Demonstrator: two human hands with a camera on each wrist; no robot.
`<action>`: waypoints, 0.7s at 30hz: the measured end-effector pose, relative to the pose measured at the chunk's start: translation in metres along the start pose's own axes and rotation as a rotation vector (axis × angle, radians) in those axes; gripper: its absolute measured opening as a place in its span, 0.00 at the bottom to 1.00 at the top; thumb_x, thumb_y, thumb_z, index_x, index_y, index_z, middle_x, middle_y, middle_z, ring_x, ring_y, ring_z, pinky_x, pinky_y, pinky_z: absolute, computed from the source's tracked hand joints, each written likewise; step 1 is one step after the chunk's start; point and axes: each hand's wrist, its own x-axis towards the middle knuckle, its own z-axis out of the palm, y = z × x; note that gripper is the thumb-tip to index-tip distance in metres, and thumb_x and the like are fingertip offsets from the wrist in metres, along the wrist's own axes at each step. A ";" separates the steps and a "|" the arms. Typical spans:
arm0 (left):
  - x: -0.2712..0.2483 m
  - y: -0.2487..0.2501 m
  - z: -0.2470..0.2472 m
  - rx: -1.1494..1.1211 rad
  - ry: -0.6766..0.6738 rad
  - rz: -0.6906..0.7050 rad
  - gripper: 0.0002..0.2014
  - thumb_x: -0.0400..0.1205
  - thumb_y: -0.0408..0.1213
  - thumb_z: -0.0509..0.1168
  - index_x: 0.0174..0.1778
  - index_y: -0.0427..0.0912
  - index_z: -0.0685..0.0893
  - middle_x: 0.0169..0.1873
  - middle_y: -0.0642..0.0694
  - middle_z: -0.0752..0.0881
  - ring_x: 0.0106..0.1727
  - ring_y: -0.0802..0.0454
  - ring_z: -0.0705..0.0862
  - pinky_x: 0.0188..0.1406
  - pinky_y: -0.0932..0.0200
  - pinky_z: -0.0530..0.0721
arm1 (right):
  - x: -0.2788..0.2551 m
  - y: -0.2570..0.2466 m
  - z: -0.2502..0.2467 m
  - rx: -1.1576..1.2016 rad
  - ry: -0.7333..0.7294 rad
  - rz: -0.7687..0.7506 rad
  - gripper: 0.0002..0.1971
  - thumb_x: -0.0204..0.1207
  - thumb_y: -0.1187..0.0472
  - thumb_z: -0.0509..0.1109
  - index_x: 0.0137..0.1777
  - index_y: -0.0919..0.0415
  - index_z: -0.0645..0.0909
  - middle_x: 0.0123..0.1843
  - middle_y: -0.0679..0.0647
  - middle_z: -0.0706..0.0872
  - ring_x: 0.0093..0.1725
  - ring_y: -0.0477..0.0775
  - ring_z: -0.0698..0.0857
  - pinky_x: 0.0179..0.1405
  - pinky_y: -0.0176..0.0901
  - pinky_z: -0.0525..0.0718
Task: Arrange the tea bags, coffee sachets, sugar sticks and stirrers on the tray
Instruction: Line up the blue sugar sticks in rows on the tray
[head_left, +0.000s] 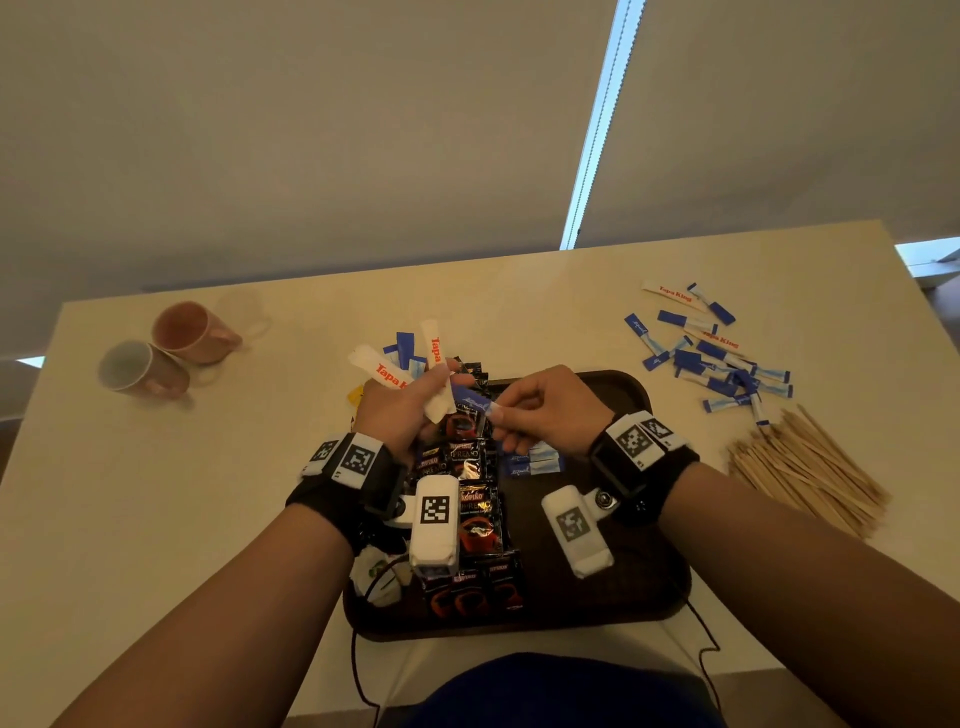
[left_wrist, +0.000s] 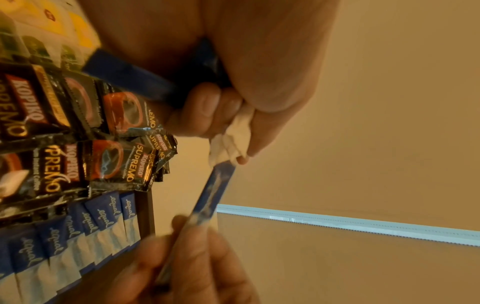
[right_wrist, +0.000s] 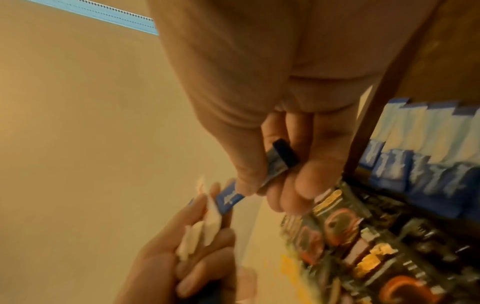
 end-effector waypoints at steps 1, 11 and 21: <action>0.000 0.000 -0.003 0.003 0.022 -0.014 0.08 0.87 0.39 0.65 0.53 0.41 0.88 0.49 0.42 0.93 0.14 0.58 0.67 0.14 0.67 0.66 | 0.000 0.008 -0.005 -0.086 0.012 0.006 0.07 0.80 0.65 0.73 0.52 0.70 0.86 0.38 0.60 0.91 0.33 0.48 0.90 0.33 0.36 0.86; -0.003 -0.001 -0.006 0.025 0.030 -0.038 0.07 0.86 0.38 0.67 0.52 0.39 0.88 0.48 0.41 0.93 0.19 0.55 0.68 0.14 0.67 0.65 | 0.009 0.077 -0.008 -0.837 -0.080 0.234 0.03 0.75 0.56 0.78 0.44 0.53 0.89 0.46 0.48 0.88 0.50 0.50 0.86 0.51 0.41 0.84; -0.006 -0.005 -0.003 0.070 -0.002 -0.028 0.07 0.86 0.38 0.67 0.52 0.41 0.88 0.45 0.42 0.94 0.23 0.52 0.67 0.15 0.67 0.65 | 0.017 0.086 -0.002 -0.979 -0.023 0.173 0.09 0.74 0.59 0.78 0.41 0.56 0.78 0.48 0.55 0.84 0.49 0.56 0.83 0.50 0.47 0.84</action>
